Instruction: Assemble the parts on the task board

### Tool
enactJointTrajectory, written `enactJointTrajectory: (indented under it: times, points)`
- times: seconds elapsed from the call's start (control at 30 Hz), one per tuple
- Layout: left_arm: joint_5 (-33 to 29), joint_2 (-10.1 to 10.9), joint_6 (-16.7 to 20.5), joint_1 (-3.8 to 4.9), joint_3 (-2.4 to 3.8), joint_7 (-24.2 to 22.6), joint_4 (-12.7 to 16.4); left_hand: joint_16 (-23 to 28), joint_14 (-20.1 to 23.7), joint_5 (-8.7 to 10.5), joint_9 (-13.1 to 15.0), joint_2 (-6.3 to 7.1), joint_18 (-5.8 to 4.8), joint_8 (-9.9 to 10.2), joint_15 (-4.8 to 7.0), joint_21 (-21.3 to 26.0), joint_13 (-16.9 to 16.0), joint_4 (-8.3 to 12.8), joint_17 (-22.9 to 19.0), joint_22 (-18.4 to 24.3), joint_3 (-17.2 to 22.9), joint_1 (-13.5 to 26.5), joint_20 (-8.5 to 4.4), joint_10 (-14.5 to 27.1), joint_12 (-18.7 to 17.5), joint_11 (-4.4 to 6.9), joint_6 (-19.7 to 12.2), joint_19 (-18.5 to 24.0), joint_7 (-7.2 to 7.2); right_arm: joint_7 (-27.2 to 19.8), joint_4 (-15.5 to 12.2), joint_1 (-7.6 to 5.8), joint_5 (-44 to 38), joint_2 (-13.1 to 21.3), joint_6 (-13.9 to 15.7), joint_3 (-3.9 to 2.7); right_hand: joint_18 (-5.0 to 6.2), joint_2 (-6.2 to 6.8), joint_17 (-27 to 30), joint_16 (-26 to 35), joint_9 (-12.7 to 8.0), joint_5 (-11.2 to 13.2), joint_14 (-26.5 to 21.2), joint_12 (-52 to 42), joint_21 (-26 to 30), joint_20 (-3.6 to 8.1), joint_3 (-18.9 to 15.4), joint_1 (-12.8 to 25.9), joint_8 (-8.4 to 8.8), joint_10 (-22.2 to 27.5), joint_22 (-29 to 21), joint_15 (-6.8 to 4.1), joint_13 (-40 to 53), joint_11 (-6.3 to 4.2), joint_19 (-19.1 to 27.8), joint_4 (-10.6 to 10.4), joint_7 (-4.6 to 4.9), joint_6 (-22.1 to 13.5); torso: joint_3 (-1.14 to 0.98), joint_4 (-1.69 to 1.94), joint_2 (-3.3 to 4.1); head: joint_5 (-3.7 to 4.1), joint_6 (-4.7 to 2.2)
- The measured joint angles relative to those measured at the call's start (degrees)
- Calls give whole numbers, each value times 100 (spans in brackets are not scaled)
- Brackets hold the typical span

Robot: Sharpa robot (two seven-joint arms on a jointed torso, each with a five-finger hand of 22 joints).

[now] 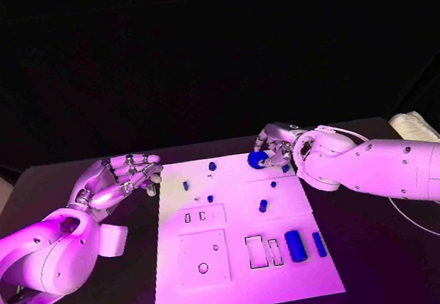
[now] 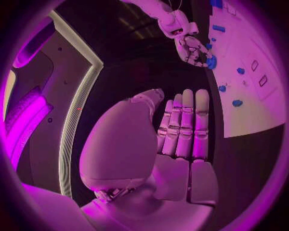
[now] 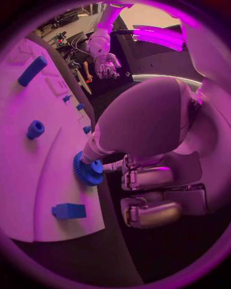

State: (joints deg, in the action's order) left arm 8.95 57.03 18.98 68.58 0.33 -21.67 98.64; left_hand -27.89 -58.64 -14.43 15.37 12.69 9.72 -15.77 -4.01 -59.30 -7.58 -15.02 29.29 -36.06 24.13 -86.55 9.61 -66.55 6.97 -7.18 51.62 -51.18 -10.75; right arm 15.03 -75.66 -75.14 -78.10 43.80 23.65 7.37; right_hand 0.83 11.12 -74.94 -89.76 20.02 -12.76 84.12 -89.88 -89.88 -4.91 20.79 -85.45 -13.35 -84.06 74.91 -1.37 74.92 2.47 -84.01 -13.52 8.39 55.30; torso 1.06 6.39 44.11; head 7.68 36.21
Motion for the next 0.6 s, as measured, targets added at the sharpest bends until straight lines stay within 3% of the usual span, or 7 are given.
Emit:
enactJointTrajectory:
  times: [0.33,0.6]
  points:
    - [2,3,-4,0,0,4,0,0,0,0,0,0,0,0,0,-28,0,0,0,-7,0,0,0,0,0,0,0,0,0,61,-665,-7,-711,-30,527,-3,0,111,0,0,1,-1,-19,0,0,41,66,269,-33,7,-1,-19,-1,-28,0,-7,-5,10,4,3,-6,-21,-3]
    - [2,-12,-9,0,0,8,0,0,0,0,-1,0,0,0,0,-28,1,0,-1,-6,0,0,0,0,0,0,0,0,0,158,-812,-7,-1116,-439,687,13,0,133,1,0,0,-1,-20,0,0,41,81,292,-106,-3,-1,-19,-1,-37,0,-22,-3,20,10,11,-5,-26,-5]
